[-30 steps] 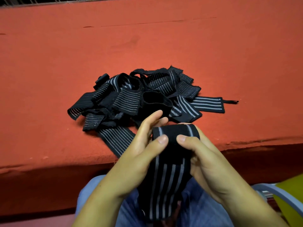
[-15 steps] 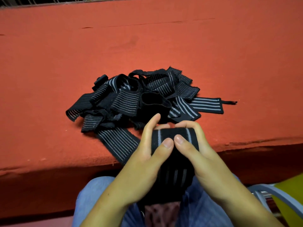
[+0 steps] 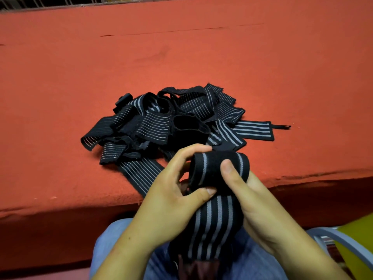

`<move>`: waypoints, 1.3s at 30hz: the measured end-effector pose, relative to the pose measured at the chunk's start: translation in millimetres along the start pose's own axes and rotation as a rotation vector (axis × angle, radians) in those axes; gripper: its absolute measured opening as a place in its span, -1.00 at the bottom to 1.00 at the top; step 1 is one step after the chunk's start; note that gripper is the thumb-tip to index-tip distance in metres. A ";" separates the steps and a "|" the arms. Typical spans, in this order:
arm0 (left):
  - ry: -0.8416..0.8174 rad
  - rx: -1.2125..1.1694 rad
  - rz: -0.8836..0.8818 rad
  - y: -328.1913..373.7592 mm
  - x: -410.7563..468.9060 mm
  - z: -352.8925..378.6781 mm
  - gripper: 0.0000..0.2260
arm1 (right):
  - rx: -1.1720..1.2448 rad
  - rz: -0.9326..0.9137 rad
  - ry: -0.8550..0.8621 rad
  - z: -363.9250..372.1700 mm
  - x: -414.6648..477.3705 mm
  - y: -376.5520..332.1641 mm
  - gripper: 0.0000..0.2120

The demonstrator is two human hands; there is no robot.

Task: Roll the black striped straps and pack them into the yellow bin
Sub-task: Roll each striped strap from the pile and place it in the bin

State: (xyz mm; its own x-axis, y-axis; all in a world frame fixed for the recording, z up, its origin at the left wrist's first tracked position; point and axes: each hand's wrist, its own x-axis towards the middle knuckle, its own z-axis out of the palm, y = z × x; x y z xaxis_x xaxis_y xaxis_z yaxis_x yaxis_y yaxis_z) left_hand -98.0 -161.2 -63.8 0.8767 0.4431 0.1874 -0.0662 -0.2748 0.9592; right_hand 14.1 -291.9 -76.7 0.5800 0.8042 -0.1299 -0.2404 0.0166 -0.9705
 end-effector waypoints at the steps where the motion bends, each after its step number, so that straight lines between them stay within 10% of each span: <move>1: -0.015 -0.016 -0.003 0.2 -0.7 0.2 -0.38 | 0.017 -0.004 0.000 0.3 -0.5 -1.7 -0.42; 10: -0.026 -0.190 -0.042 4.3 0.7 -5.6 -0.76 | 0.140 0.040 -0.099 -5.5 -3.9 -2.6 -0.65; 14: -0.043 -0.198 0.007 0.8 -2.1 -5.2 -0.72 | 0.116 0.058 -0.098 -7.2 -1.4 -2.1 -0.30; 23: -0.102 -0.238 -0.215 -5.4 -4.2 -8.0 -0.46 | -0.046 -0.014 -0.097 -14.8 0.3 -9.3 -0.49; 39: -0.011 -0.092 -0.031 -7.0 -0.9 -5.7 -0.41 | 0.168 0.135 -0.002 5.6 -1.4 -11.6 -0.42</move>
State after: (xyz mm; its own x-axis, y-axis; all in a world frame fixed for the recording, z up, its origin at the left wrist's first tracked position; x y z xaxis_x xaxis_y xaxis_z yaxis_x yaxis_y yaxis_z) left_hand -101.0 -154.8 -69.5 0.8841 0.4408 0.1553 -0.0820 -0.1809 0.9801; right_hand 11.7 -289.9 -64.1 0.5318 0.8071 -0.2563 -0.4425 0.0069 -0.8967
